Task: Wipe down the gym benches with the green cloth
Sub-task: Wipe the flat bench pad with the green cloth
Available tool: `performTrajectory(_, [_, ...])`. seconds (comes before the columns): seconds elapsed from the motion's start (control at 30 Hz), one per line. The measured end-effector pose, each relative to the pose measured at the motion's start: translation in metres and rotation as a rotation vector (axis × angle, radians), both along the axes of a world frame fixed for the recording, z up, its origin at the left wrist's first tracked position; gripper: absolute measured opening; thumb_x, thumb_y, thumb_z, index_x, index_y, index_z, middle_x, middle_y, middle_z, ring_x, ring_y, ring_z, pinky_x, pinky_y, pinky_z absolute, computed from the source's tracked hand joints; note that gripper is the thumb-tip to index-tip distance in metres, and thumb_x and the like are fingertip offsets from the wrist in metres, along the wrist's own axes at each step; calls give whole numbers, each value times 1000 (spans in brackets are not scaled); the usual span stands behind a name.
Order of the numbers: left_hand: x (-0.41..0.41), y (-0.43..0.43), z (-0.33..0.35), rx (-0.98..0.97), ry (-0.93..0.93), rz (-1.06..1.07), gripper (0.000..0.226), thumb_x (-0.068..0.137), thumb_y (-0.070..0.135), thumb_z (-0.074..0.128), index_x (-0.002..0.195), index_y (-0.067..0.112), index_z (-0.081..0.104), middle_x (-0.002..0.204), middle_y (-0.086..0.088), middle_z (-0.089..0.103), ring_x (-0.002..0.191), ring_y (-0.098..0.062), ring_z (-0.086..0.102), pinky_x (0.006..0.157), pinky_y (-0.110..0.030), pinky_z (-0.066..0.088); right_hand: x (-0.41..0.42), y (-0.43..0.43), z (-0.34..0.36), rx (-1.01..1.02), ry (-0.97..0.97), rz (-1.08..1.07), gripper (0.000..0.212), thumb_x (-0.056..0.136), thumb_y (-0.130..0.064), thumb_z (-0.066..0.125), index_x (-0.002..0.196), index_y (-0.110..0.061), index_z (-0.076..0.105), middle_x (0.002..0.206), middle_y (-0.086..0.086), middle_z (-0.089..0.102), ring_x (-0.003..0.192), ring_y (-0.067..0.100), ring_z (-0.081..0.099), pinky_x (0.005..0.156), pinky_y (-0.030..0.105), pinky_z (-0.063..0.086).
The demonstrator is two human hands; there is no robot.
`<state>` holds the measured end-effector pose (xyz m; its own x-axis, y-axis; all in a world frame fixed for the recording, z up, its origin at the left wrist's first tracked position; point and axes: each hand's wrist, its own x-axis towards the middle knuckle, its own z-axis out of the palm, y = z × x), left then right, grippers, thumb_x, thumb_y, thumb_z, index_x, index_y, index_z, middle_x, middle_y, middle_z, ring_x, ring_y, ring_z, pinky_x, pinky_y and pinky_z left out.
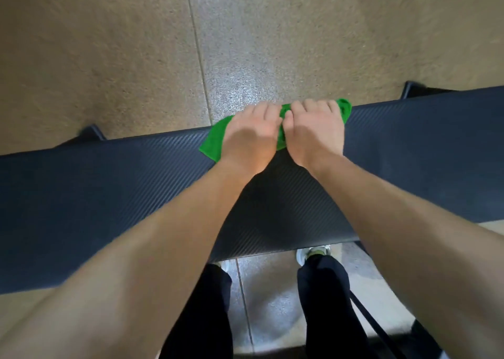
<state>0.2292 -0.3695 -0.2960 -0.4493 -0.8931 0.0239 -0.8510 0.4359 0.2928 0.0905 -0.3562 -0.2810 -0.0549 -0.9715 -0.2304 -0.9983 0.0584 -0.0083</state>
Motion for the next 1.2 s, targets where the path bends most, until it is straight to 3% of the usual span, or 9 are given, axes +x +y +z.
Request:
performTrajectory(0.2, [49,-6,16,101,-97,55,28,100,25,39,98,6,59,92,-16,60,82,-38,56,68,-45,43,56,0,-1,-53,-135,12,36,96,-32,40,86,-11,67,83,10,67,81,33,60,93,46,43])
performTrajectory(0.37, [-20,1,11,96,-205,132,16,92,19,51,98,6,59,93,-18,60,83,-38,56,72,-45,42,-27,0,-7,-80,-144,247,33,98,-35,40,89,-14,64,82,7,66,75,30,62,80,41,45])
performTrajectory(0.47, [-95,1,5,75,-151,81,14,87,16,50,94,9,60,89,-13,62,79,-34,58,68,-42,44,-104,4,-6,-94,-39,238,33,98,-32,39,87,-13,63,80,9,65,74,31,61,78,41,45])
performTrajectory(0.6, [-179,5,5,91,-88,24,26,88,18,36,95,14,61,91,-7,63,82,-28,60,71,-37,45,-187,10,-1,-9,-7,164,41,100,-36,28,98,-10,58,92,15,62,86,36,57,86,44,39])
performTrajectory(0.73, [-152,-4,4,123,-51,-99,18,94,22,44,99,13,59,92,-7,61,83,-29,60,68,-41,49,-159,15,-1,-72,79,40,35,100,-32,34,93,-8,59,89,16,60,82,36,55,92,48,39])
performTrajectory(0.83, [-101,-10,5,184,-64,-118,29,100,29,36,107,11,57,97,-10,59,86,-32,58,68,-43,48,-108,12,-3,-36,-22,1,33,98,-35,37,96,-12,61,93,12,62,90,34,57,100,48,37])
performTrajectory(0.93, [-79,-10,8,181,-118,-84,31,101,30,34,109,10,57,99,-11,60,86,-34,58,69,-45,48,-86,12,-2,-65,-143,36,33,98,-35,35,94,-14,60,90,9,60,86,32,56,95,46,37])
performTrajectory(1.07, [-117,-1,10,121,-187,-4,21,100,24,42,98,9,56,93,-14,60,81,-35,56,67,-44,43,-131,12,-7,-62,-160,207,36,100,-38,33,101,-14,59,92,7,61,84,30,57,86,44,40])
performTrajectory(1.2, [-200,1,3,140,-151,-41,20,98,26,45,98,11,58,93,-11,61,84,-33,58,67,-42,45,-213,11,-4,-59,-34,165,39,100,-37,29,95,-12,58,88,12,61,80,33,57,81,43,42])
